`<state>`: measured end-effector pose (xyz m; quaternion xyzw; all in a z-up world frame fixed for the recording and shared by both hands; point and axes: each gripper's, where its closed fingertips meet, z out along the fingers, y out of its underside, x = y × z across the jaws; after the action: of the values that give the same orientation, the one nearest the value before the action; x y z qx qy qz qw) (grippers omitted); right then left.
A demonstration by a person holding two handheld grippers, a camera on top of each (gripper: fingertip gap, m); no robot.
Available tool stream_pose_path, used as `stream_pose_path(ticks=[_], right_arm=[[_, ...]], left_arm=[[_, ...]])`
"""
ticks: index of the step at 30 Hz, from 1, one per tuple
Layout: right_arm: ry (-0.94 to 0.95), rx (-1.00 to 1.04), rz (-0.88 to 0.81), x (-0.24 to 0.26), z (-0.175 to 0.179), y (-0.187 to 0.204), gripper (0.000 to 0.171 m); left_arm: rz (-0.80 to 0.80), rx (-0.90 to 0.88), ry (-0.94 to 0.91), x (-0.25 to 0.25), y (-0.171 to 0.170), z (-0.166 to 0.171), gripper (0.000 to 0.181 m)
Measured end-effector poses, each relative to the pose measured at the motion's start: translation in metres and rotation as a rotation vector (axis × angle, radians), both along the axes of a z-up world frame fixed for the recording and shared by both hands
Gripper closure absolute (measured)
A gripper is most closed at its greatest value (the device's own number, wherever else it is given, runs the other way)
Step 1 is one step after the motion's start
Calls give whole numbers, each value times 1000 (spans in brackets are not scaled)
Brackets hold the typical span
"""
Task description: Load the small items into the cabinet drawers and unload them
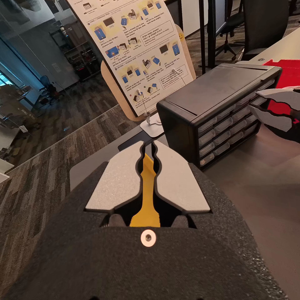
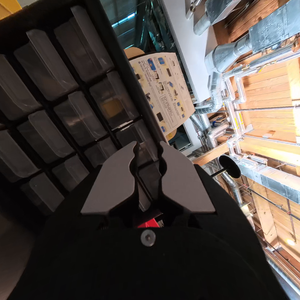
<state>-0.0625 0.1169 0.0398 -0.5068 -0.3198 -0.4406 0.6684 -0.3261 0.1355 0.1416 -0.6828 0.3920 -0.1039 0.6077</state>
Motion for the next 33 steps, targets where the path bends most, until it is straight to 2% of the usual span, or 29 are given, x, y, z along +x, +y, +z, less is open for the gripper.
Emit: stream_pose_path(ticks=[5,15,22,33], right_arm=[[73,-31,21,0,-8,0,150],[53,-52,10,-1,-17,2,151],[-41,-128,1,-4,-47,4,151],[-164,-77,-71,4,-52,16,151]], left_arm=[[-4,1,2,1,1,0,175],[-6,2,-8,-3,1,1,175],[-9,1,-16,-5,1,1,175],[-14,-5,-20,-5,1,1,175]])
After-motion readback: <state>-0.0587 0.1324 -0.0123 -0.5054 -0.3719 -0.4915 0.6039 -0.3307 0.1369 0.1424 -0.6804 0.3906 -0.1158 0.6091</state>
